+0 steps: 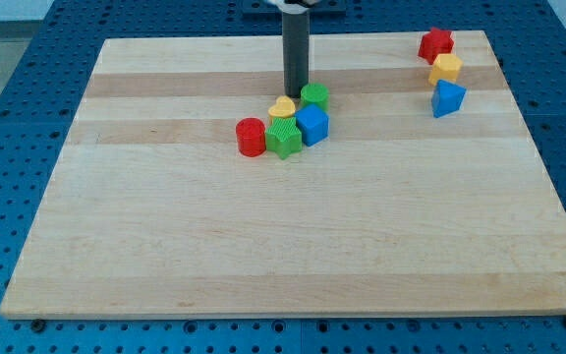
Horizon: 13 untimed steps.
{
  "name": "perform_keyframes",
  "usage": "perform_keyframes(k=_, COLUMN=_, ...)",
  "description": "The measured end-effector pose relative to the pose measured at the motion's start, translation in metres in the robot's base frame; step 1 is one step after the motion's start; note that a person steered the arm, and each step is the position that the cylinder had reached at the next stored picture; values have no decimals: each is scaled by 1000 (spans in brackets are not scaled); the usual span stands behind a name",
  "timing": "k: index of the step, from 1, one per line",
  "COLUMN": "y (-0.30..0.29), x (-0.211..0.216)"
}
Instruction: Move the red towards the red circle
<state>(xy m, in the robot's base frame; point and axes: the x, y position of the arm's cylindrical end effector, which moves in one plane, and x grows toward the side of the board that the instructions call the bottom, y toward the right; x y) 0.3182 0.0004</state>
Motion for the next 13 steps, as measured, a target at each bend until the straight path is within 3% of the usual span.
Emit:
perform_keyframes(k=1, y=8, x=10)
perform_keyframes(k=2, y=7, x=-14)
perform_keyframes(k=4, y=101, x=-125)
perform_keyframes(k=5, y=137, x=-125)
perform_keyframes(k=8, y=342, x=-120)
perform_keyframes(k=11, y=194, x=-106)
perform_keyframes(k=12, y=180, x=-80)
perform_keyframes(k=13, y=167, x=-85)
